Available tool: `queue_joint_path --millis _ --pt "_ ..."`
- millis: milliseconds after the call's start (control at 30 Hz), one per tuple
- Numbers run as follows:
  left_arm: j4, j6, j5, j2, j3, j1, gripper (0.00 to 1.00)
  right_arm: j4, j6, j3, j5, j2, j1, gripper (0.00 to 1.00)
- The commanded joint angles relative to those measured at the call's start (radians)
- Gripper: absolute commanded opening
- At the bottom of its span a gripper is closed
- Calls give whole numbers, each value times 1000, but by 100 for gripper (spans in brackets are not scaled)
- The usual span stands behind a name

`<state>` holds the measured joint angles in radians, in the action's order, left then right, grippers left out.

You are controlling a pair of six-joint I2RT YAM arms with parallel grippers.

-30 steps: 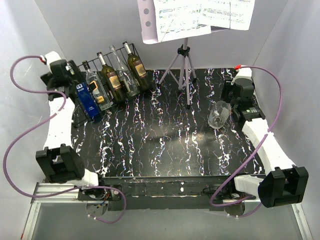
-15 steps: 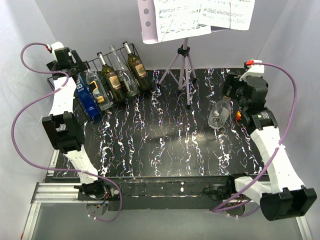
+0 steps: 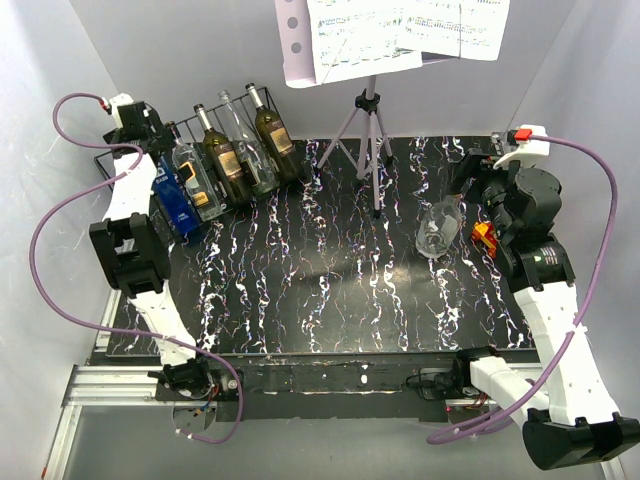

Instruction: Take the wine bottle off the wine rack

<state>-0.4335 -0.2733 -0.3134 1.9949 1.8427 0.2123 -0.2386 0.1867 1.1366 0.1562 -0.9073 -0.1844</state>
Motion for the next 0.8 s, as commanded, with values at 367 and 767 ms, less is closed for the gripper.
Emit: queue_joint_path --millis 367,767 --pt "36 13 -10 50 50 -1 55 1 37 72 -80 41 2 84" --pt "91 130 77 -111 7 -2 0 1 42 69 -107 47 2 84"
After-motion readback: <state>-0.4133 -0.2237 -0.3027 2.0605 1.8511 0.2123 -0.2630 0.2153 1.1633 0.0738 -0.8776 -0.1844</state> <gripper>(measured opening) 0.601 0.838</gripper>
